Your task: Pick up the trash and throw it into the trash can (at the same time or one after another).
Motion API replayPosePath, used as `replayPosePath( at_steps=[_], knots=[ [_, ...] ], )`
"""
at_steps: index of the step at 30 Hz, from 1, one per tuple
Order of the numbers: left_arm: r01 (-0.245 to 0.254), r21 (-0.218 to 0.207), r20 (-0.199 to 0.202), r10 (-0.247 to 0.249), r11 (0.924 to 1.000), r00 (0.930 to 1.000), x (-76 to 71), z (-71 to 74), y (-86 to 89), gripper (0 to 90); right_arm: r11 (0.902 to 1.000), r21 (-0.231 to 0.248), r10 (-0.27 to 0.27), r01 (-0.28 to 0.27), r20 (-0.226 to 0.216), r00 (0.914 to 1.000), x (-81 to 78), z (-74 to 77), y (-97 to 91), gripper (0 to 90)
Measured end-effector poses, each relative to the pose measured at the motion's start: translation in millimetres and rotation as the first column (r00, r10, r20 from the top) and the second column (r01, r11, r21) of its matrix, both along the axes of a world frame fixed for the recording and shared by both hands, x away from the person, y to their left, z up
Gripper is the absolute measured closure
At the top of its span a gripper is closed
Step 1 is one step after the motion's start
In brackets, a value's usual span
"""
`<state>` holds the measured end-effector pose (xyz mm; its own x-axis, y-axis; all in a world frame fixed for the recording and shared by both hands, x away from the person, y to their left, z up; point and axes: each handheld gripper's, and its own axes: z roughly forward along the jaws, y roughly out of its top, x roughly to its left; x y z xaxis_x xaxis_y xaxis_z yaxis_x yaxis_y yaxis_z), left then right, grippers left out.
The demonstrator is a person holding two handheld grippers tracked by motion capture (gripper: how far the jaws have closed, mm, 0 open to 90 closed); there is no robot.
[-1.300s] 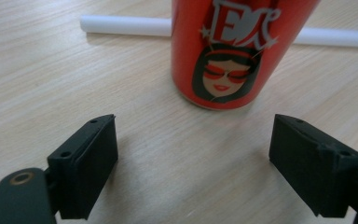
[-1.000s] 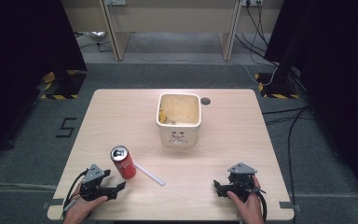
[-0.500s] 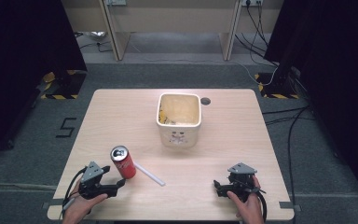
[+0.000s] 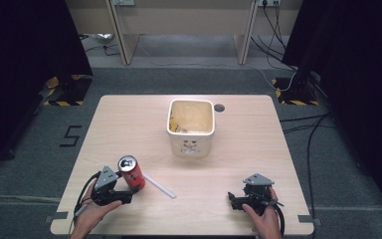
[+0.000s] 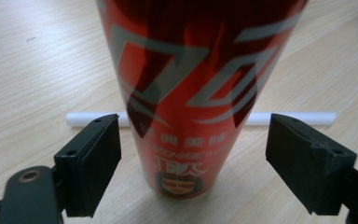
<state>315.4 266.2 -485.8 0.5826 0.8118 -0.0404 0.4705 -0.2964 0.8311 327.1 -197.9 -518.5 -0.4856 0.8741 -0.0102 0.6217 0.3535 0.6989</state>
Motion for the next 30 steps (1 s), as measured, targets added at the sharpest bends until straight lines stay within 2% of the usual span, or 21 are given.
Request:
replayPosePath(
  at_steps=[10, 15, 18, 21, 27, 30],
  knots=[
    [-0.006, -0.018, 0.011, 0.006, 0.9998, 0.9999, 6.6, 0.7, -1.2, 19.6, 1.0000, 0.000, 0.000, 0.000, -0.002, 1.0000, -0.1, 0.1, 0.0, 0.3],
    [-0.005, -0.012, 0.009, 0.006, 0.9999, 0.9999, 10.6, -1.4, -3.3, 21.9, 1.0000, 0.000, 0.000, 0.000, 0.000, 1.0000, 0.0, 0.0, 0.0, 0.3],
    [-0.004, -0.008, 0.005, 0.004, 1.0000, 1.0000, 12.8, -4.2, -4.4, 24.4, 1.0000, -0.001, 0.000, 0.000, 0.000, 1.0000, 0.0, 0.0, 0.0, 0.3],
    [-0.005, -0.011, 0.015, 0.005, 0.9999, 0.9999, 13.0, -4.8, -4.3, 31.7, 1.0000, -0.001, 0.000, 0.000, 0.000, 1.0000, 0.0, 0.0, 0.0, 0.3],
    [-0.008, -0.003, 0.020, 0.008, 1.0000, 0.9998, 12.8, -1.7, -2.8, 33.8, 1.0000, -0.002, 0.001, -0.001, -0.001, 1.0000, 0.0, 0.1, -0.1, 0.3],
    [0.005, -0.005, 0.025, -0.005, 1.0000, 0.9997, 12.9, 3.9, -2.5, 33.9, 1.0000, 0.000, 0.000, 0.000, -0.002, 1.0000, -0.1, 0.1, 0.0, 0.3]
  ],
)
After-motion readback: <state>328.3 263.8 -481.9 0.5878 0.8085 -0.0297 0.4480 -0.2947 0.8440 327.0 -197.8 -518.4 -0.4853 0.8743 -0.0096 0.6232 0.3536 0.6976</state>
